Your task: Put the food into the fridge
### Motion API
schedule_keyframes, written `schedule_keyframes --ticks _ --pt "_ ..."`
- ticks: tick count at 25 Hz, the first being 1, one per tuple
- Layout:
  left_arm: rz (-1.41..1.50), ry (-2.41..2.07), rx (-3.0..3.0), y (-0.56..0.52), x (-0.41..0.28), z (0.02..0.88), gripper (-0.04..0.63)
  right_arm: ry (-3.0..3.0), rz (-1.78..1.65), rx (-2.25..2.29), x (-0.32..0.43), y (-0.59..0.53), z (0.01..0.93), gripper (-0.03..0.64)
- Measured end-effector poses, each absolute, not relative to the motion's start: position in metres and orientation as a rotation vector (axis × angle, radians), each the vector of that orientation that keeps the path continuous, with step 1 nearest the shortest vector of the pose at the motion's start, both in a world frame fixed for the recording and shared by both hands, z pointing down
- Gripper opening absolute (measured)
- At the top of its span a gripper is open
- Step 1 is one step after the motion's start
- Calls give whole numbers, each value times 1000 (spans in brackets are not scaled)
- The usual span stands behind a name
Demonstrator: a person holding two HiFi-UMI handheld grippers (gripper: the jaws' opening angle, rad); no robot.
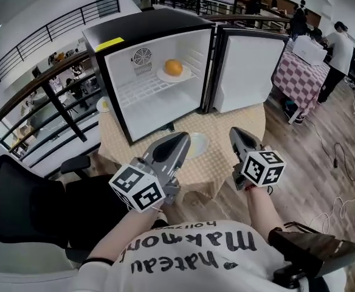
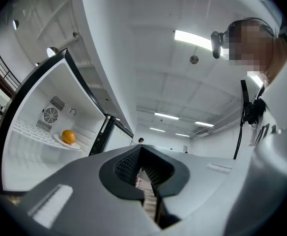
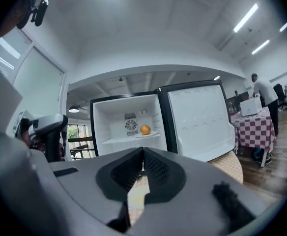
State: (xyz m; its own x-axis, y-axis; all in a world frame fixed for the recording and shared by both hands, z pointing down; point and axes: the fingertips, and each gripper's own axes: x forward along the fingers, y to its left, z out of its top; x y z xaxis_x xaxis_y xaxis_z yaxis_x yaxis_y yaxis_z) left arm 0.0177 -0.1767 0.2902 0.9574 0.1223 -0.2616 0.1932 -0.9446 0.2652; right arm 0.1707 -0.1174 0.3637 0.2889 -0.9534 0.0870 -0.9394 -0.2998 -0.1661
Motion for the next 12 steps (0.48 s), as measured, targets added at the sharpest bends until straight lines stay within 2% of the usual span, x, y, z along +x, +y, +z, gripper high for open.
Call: schedule_keyframes --ticks 7,12 --pt "-325 -16 2821 -151 -15 320 5 1874 -297 -2477 151 -45 389 15" --pt "-325 -39 2812 -116 -25 325 5 1851 -295 -2499 148 -8 393 15"
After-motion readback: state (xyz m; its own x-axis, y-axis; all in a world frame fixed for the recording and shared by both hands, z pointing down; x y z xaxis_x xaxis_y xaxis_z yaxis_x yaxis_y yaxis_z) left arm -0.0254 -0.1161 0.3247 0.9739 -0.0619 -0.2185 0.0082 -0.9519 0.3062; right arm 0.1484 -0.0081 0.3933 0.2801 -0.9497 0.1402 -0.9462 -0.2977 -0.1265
